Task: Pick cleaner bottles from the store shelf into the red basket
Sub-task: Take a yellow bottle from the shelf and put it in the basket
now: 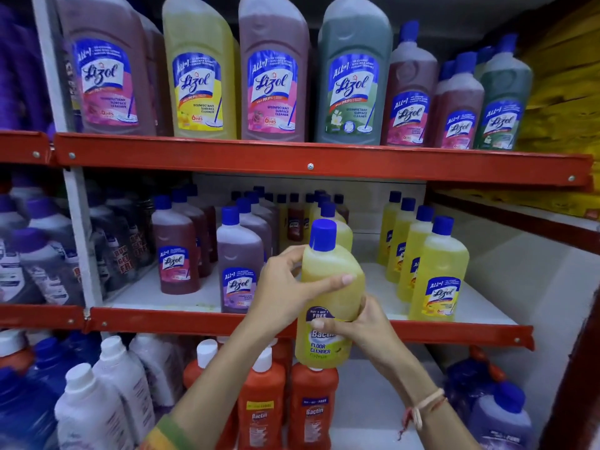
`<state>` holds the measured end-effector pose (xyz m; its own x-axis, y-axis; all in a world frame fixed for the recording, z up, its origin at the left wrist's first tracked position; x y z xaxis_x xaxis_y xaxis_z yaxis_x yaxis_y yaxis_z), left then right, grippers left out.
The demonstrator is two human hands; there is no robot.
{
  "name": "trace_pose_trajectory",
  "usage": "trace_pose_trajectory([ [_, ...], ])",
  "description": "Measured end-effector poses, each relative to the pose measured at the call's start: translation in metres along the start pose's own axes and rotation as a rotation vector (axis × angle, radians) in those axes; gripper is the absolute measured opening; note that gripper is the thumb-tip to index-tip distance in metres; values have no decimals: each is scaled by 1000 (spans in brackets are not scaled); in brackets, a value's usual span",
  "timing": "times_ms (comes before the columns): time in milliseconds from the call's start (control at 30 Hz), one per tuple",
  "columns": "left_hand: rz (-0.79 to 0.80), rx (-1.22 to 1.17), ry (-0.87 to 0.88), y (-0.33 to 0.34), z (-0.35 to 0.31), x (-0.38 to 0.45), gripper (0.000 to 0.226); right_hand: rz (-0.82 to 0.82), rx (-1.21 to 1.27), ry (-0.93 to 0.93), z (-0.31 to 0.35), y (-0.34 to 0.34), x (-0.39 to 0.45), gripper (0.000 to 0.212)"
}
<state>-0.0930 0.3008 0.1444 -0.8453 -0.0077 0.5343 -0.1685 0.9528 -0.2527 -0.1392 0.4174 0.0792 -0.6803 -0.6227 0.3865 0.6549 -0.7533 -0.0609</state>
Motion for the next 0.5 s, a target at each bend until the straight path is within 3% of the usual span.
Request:
trace_pose_trajectory([
  [167, 41, -101, -60, 4, 22, -29, 39, 99, 9, 121, -30, 7, -22, 57],
  [500, 75, -48, -238, 37, 112, -109, 42, 113, -80, 419, -135, 17, -98, 48],
])
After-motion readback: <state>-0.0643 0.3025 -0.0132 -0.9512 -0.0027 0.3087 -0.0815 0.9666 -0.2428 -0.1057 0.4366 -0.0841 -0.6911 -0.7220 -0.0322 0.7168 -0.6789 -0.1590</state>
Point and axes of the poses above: each hand's wrist, its own x-axis towards the middle knuckle, its own y-axis out of the palm, z = x × y, the point moved 8 cm from there along x, towards the middle knuckle, and after that the axes turned 8 degrees about z, right-handed, at the moved point
